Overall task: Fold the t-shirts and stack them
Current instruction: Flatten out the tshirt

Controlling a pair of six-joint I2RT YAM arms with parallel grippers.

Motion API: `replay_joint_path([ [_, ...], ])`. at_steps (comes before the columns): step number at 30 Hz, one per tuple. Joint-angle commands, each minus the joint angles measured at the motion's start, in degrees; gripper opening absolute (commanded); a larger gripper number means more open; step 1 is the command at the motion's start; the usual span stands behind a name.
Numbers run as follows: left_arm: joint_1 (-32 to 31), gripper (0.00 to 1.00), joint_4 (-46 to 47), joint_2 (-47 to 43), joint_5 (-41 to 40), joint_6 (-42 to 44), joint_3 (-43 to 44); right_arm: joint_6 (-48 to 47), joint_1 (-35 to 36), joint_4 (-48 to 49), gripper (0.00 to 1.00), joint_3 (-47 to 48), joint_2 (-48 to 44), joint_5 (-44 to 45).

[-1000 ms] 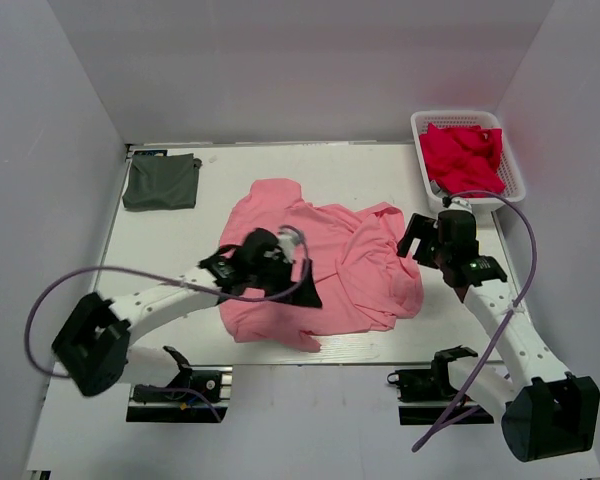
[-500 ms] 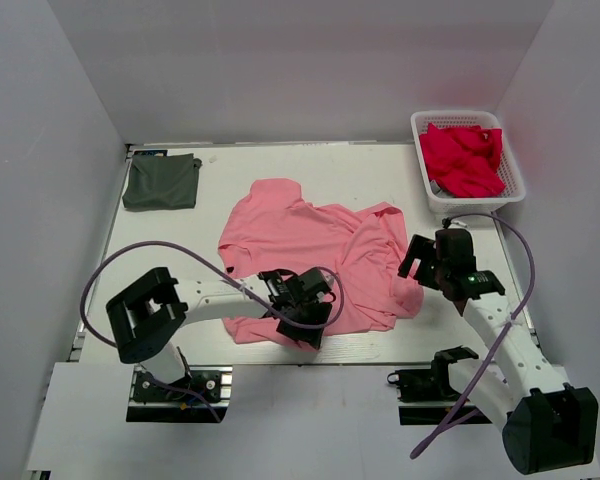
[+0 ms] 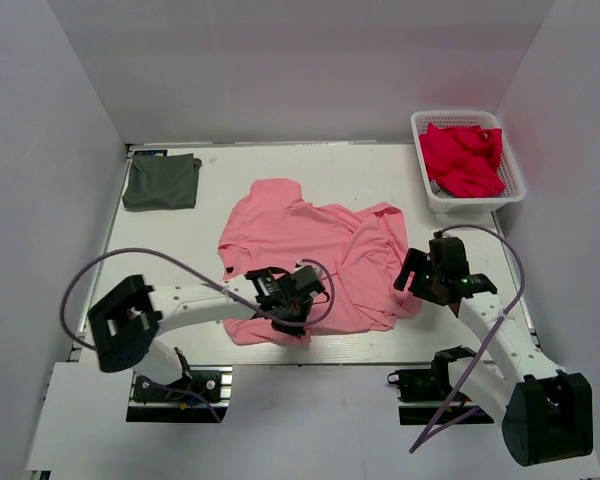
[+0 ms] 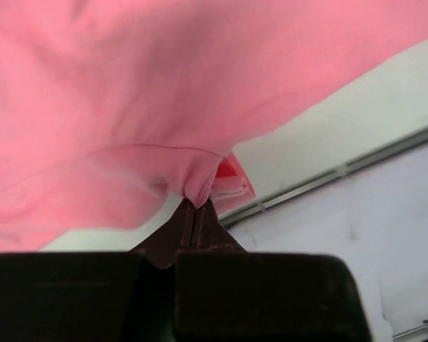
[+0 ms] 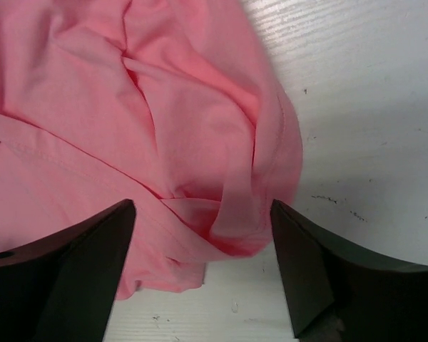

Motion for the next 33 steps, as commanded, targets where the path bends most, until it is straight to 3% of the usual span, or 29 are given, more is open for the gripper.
replay_joint_path([
  [1,-0.2,0.0,-4.4,-9.8,-4.8,-1.8,2.7,2.0,0.0,1.3,0.78,0.5,2.3,1.0],
  [6,-0.2,0.0,-12.3,-13.9,-4.8,-3.5,6.0,5.4,0.2,0.9,0.71,-0.9,6.9,2.2],
  [9,-0.2,0.0,-19.8,-13.3,-5.9,-5.4,8.6,7.4,0.1,0.8,0.57,-2.5,8.6,5.1],
  [12,-0.2,0.0,-24.4,-11.8,-4.5,-6.1,9.9,7.9,-0.1,1.1,0.3,-2.8,9.5,6.8],
  [13,-0.2,0.01,-24.4,-11.8,-3.8,-6.1,9.9,8.2,-0.2,1.1,0.16,-2.8,9.6,6.9],
  [16,-0.2,0.01,-23.9,-11.1,-2.3,-6.1,7.5,8.3,-0.2,1.7,0.0,-2.7,10.0,8.6],
  [21,-0.2,0.0,-24.7,-11.1,2.8,-4.7,5.2,9.6,-0.7,-2.6,0.0,2.4,12.5,21.1],
  [29,-0.2,0.01,-28.6,-15.7,14.0,-1.0,2.6,12.9,-4.8,-7.7,0.0,6.4,12.0,29.0],
  [33,-0.2,0.2,-23.9,-18.2,20.5,0.1,-4.8,13.2,-6.9,-8.3,0.0,6.5,14.0,29.3],
])
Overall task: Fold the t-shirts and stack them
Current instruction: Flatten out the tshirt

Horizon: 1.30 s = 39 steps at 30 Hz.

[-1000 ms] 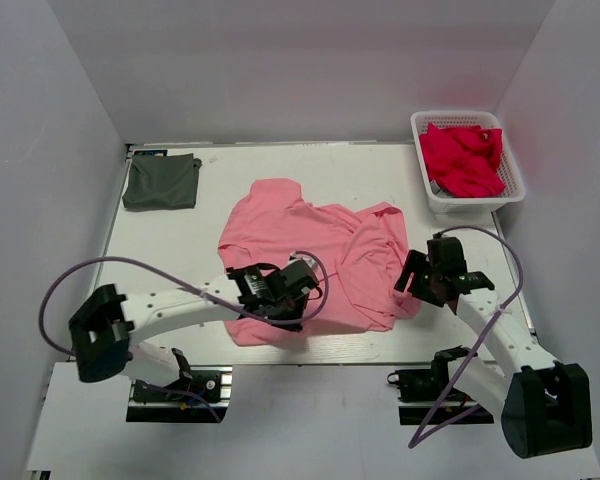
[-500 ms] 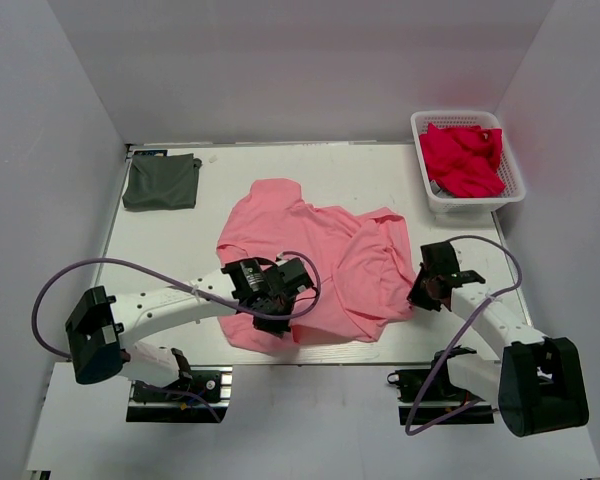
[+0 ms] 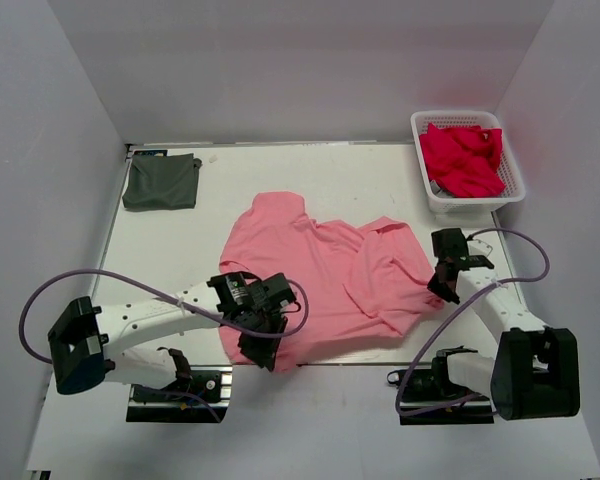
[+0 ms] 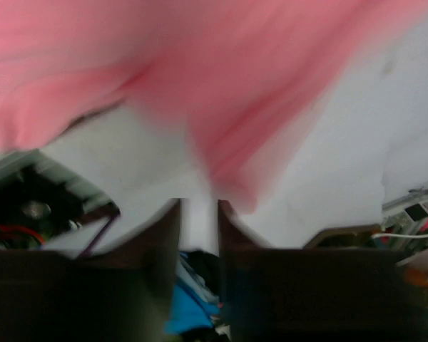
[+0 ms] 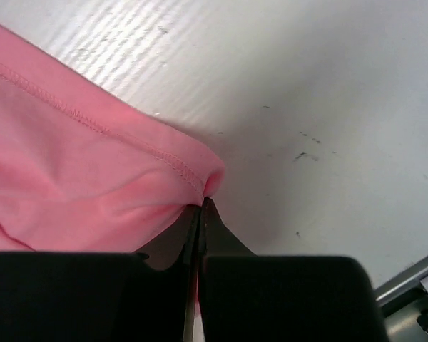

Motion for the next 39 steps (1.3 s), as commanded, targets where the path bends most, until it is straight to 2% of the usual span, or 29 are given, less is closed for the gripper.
replay_joint_path([
  [1,-0.2,0.45,-1.5,-2.0,7.4,2.3,-4.2,1.5,-2.3,-1.5,0.0,1.6,2.4,5.5],
  [2,-0.2,0.59,-1.0,-1.5,6.4,2.3,-4.2,0.8,-2.3,-1.7,0.13,1.9,2.8,5.6],
  [3,-0.2,0.74,-0.9,-1.5,5.4,2.3,-3.3,0.3,-2.3,-2.3,0.44,2.9,3.5,4.7],
  [4,-0.2,0.84,-0.2,-1.5,2.2,1.8,-2.3,0.3,-2.1,-2.5,0.57,3.4,3.8,4.5],
  [5,0.7,1.0,0.5,-1.5,0.5,1.8,-1.3,-1.0,-1.8,-2.6,0.67,4.1,3.6,3.8],
  [6,1.2,1.0,1.7,-2.2,-4.1,1.8,1.3,-2.3,-1.7,-2.5,0.75,5.8,2.7,1.4],
  [9,1.3,1.0,3.4,-2.9,-13.7,0.9,7.2,-6.8,-1.1,0.1,0.82,8.1,0.0,-2.9],
  [10,1.8,1.0,3.4,-2.9,-21.5,0.1,8.8,-8.8,-0.8,0.7,0.87,8.5,-1.6,-4.0],
  [12,3.3,1.0,3.4,-2.2,-28.2,-2.3,13.2,-12.4,0.6,3.0,0.89,10.0,-2.1,-8.6],
  [13,4.8,1.0,3.4,-1.2,-34.8,-3.5,14.4,-13.1,0.9,4.5,0.89,11.1,-2.2,-9.5],
  [15,7.0,1.0,5.6,-0.5,-40.1,-3.5,17.1,-15.9,2.6,7.4,0.89,12.0,-1.5,-13.9],
  [19,14.2,1.0,10.4,3.5,-44.4,1.5,21.4,-17.7,5.3,10.2,0.89,16.8,4.9,-18.9],
  [23,23.9,1.0,15.7,12.4,-40.5,6.4,28.1,-18.1,7.7,13.9,0.89,20.7,11.3,-20.5],
  [24,28.0,1.0,17.3,15.0,-38.0,7.0,29.6,-17.7,8.6,14.0,0.89,22.8,15.3,-20.2],
  [26,31.6,1.0,19.3,23.5,-35.2,8.7,34.3,-17.4,9.4,13.7,0.88,27.4,19.5,-19.6],
  [30,40.5,1.0,14.1,39.6,-33.8,8.7,47.3,-16.2,10.3,12.7,0.85,33.1,28.8,-18.2],
  [34,44.7,1.0,17.5,48.5,-27.6,10.2,54.8,-14.2,10.2,11.5,0.82,38.4,35.8,-15.9],
  [39,46.3,1.0,21.5,55.8,-23.7,13.2,58.8,-14.1,10.2,10.2,0.78,43.3,40.9,-13.8],
])
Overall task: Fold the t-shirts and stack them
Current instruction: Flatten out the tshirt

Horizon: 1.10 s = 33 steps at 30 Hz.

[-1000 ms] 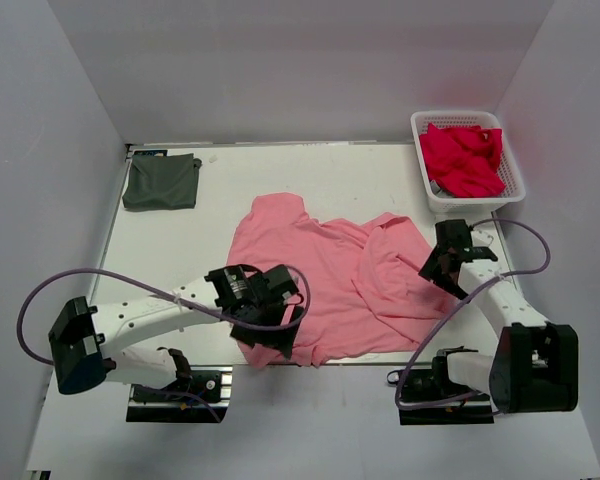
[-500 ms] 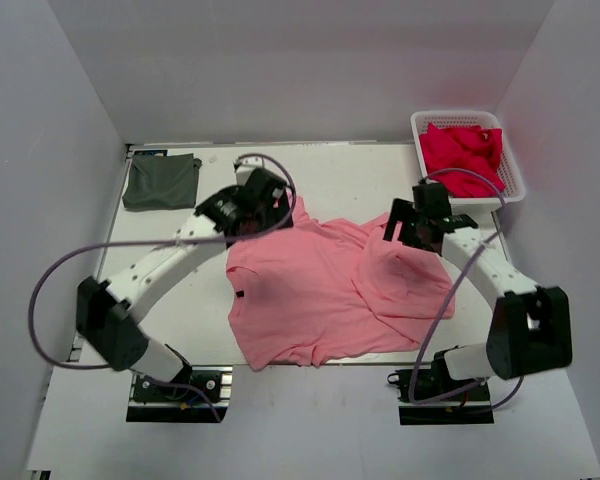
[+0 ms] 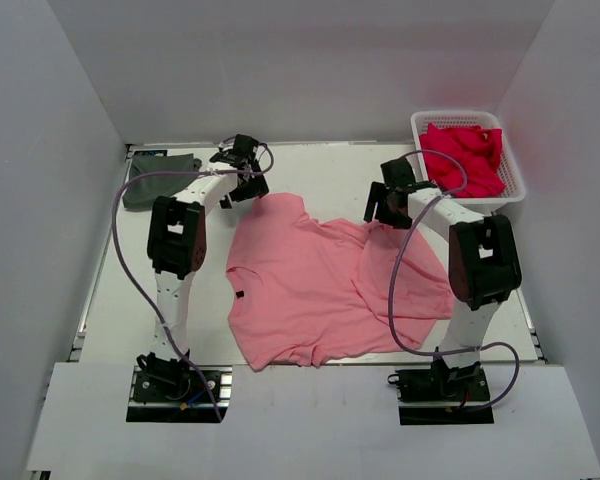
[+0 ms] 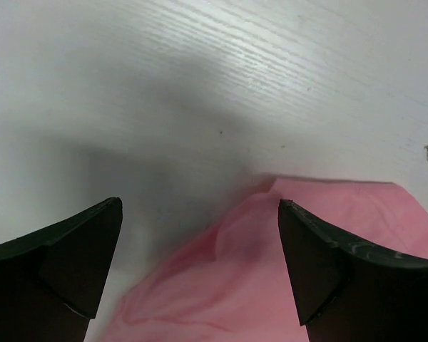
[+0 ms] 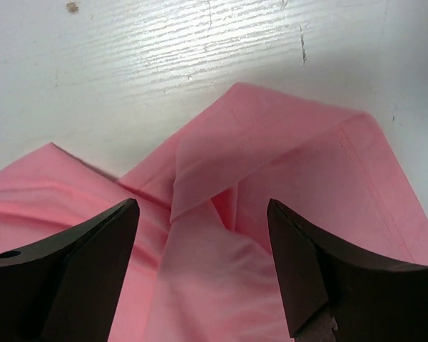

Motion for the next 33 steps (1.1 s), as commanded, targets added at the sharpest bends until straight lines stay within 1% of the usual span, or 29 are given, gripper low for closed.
replay_joint_path([
  [1,-0.7,1.0,4.9,0.5,5.8,3.9,4.5,1.0,-0.3,-0.5,0.78,3.9,1.7,2.4],
  [4,-0.7,1.0,5.6,3.0,8.7,5.4,5.8,1.6,-0.1,0.6,0.74,5.2,3.9,1.5],
  [6,-0.7,0.97,5.6,4.3,9.2,6.0,6.3,2.3,-0.2,0.6,0.7,6.7,5.1,1.4],
  [7,-0.7,0.93,6.2,5.0,9.9,6.0,5.7,2.8,-0.3,0.4,0.66,7.1,6.2,1.7],
  [8,-0.7,0.78,6.2,5.0,10.5,6.5,5.2,3.0,-0.3,0.5,0.6,7.5,6.3,2.2],
  [9,-0.7,0.69,7.0,5.0,11.1,6.6,3.8,3.7,-0.4,0.2,0.54,7.9,6.4,2.8],
  [10,-0.7,0.59,7.0,5.0,11.7,6.6,3.0,3.8,-0.4,-0.1,0.39,8.4,6.9,3.0],
  [11,-0.7,0.35,7.9,5.0,12.4,7.2,2.3,3.8,-0.4,-0.2,0.31,8.6,6.8,4.0],
  [12,-0.7,0.23,7.9,5.0,12.4,7.3,0.9,3.6,-0.5,-0.8,0.24,8.7,7.0,4.2],
  [13,-0.7,0.11,8.7,4.4,12.4,7.3,0.1,3.5,-0.6,-0.8,0.08,9.0,7.1,4.8],
  [14,-0.7,0.0,8.7,4.4,12.4,7.3,-0.4,3.5,-0.7,-0.8,0.03,8.9,6.7,5.2],
  [15,-0.7,0.0,9.3,4.4,11.9,7.3,-1.1,2.9,-0.7,-0.7,0.0,9.1,6.4,5.9],
  [17,-0.1,0.0,9.9,3.7,9.3,7.3,-1.7,2.1,-1.1,-0.8,0.0,9.2,5.8,6.1],
  [20,-0.1,0.0,11.8,2.2,8.3,6.1,-3.6,1.0,-2.0,-0.6,0.0,8.3,4.1,5.7],
  [24,0.4,0.0,13.2,1.0,6.2,5.6,-4.9,-1.5,-3.9,1.0,0.0,6.6,2.2,2.7],
  [27,0.9,0.0,13.9,1.0,4.7,5.6,-4.9,-5.4,-6.1,1.3,0.0,7.6,1.9,-0.3],
  [30,1.4,0.0,14.4,1.0,3.4,5.6,-4.9,-11.8,-8.8,2.8,0.0,8.4,2.0,-3.4],
  [31,1.4,0.0,15.0,1.0,3.4,5.6,-4.9,-13.7,-9.1,3.2,0.0,9.0,2.1,-6.8],
  [33,2.0,0.0,15.5,1.0,2.9,5.6,-4.9,-18.0,-10.6,3.9,0.0,9.6,2.4,-9.5],
])
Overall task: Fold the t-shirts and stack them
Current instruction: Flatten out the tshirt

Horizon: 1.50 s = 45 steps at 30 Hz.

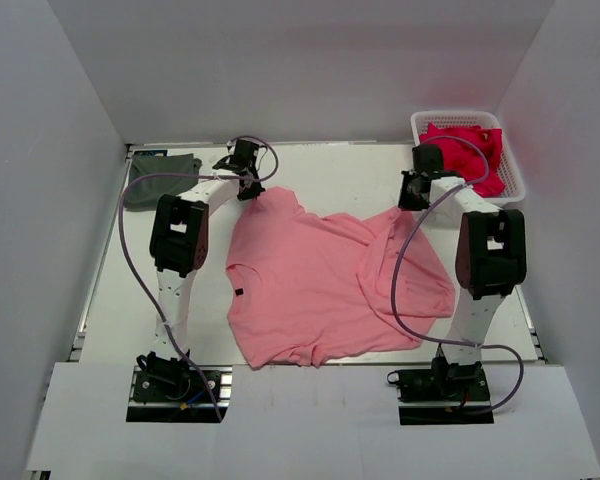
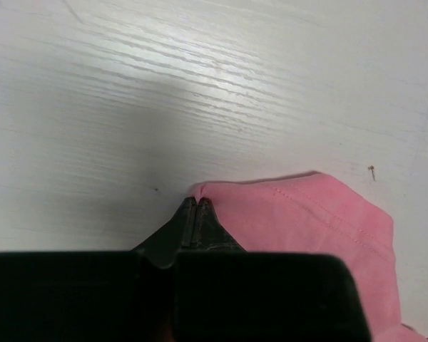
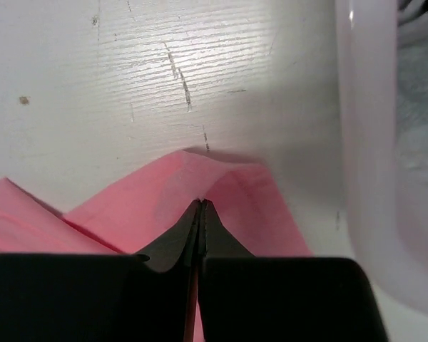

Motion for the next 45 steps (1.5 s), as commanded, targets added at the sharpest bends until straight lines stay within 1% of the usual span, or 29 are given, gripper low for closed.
replay_joint_path([
  [1,1.3,0.0,-0.4,-2.0,-3.3,-0.1,-1.3,-9.5,-1.7,2.9,0.0,2.9,-1.8,-10.0],
  [2,1.9,0.0,-0.4,-2.0,-3.3,-0.1,-1.3,-13.7,-2.4,2.8,0.0,4.1,-1.5,-11.0],
  [5,2.4,0.0,0.2,-2.0,-4.7,-0.1,-1.3,-18.3,-2.5,1.9,0.0,5.9,-0.1,-13.0],
  [8,3.0,0.0,0.8,-2.5,-4.7,-0.1,-1.9,-18.8,-3.0,0.3,0.0,8.3,1.6,-12.9],
  [9,3.0,0.0,1.4,-2.5,-4.7,-0.1,-1.9,-19.0,-3.0,-0.1,0.02,9.4,1.9,-13.7],
  [10,3.7,0.0,1.5,-2.5,-3.9,0.5,-1.9,-19.0,-2.9,-0.6,0.11,9.7,2.1,-14.4],
  [11,3.7,0.0,2.0,-2.5,-3.3,0.5,-1.9,-18.7,-2.6,-1.8,0.17,10.3,2.1,-17.8],
  [12,3.7,0.0,2.0,-2.5,-2.7,1.0,-1.9,-18.0,-2.3,-2.6,0.27,10.6,2.0,-19.4],
  [14,3.7,0.0,2.6,-2.0,-1.4,1.0,-1.9,-17.2,-1.9,-4.4,0.34,9.5,0.2,-26.2],
  [15,3.7,0.0,2.6,-2.0,-1.4,1.0,-1.9,-15.9,-1.5,-3.8,0.37,8.5,-0.5,-26.9],
  [16,3.7,0.0,3.1,-2.0,-0.8,1.0,-1.9,-15.5,-1.0,-3.7,0.47,4.0,-3.7,-27.3],
  [17,3.7,0.0,3.1,-2.0,-0.8,1.0,-2.4,-15.5,-0.7,-3.7,0.51,2.3,-4.9,-26.9],
  [18,3.7,0.0,3.1,-2.0,-0.3,1.0,-2.4,-14.4,-0.7,-3.8,0.52,0.8,-7.2,-24.4],
  [19,3.7,0.0,3.6,-2.0,-0.3,1.0,-2.9,-12.8,-0.6,-3.5,0.52,-4.7,-8.3,-23.8],
  [20,3.7,0.0,3.7,-2.0,-0.3,1.0,-2.9,-11.7,-0.6,-3.2,0.52,-6.7,-11.7,-23.5],
  [21,3.7,0.0,3.7,-2.0,-0.3,1.0,-2.9,-11.1,-0.4,-2.8,0.52,-10.5,-12.5,-22.4],
  [22,3.7,0.0,3.7,-2.0,-0.3,1.0,-2.9,-9.8,0.0,-3.0,0.52,-13.5,-13.3,-21.9],
  [25,3.7,0.0,3.7,-2.0,-0.3,1.0,-2.9,-7.5,0.9,-6.0,0.52,-17.7,-13.9,-20.2],
  [28,3.7,0.0,3.7,-2.0,0.3,1.6,-3.4,-6.6,1.3,-5.3,0.52,-22.4,-15.5,-18.1],
  [32,3.7,0.0,3.7,-2.0,0.3,1.6,-4.0,-6.4,2.1,-6.1,0.52,-23.5,-15.7,-17.5],
  [35,3.7,0.0,3.7,-2.0,-0.3,2.1,-4.0,-5.5,2.8,-6.5,0.52,-23.9,-14.5,-14.9],
  [37,3.7,0.0,3.7,-2.0,-0.3,2.1,-4.5,-5.1,2.7,-5.9,0.45,-24.5,-14.4,-14.7],
  [38,3.7,0.0,3.7,-2.0,-0.3,2.1,-4.5,-4.3,2.8,-5.3,0.37,-24.5,-14.5,-15.0],
  [39,3.7,0.0,3.7,-2.0,-0.3,2.1,-4.5,-4.2,2.9,-5.3,0.2,-24.5,-14.9,-15.9],
  [41,3.7,0.0,3.7,-2.0,-0.3,2.1,-4.5,-3.2,3.1,-4.0,0.1,-24.5,-15.9,-16.1],
  [42,3.7,0.0,3.7,-2.0,-0.3,2.6,-4.5,-2.9,2.9,-3.9,0.0,-24.4,-16.5,-16.0],
  [45,3.7,0.0,3.7,-2.0,-0.3,2.6,-4.5,-0.6,2.7,-3.9,0.0,-23.4,-17.6,-12.6],
])
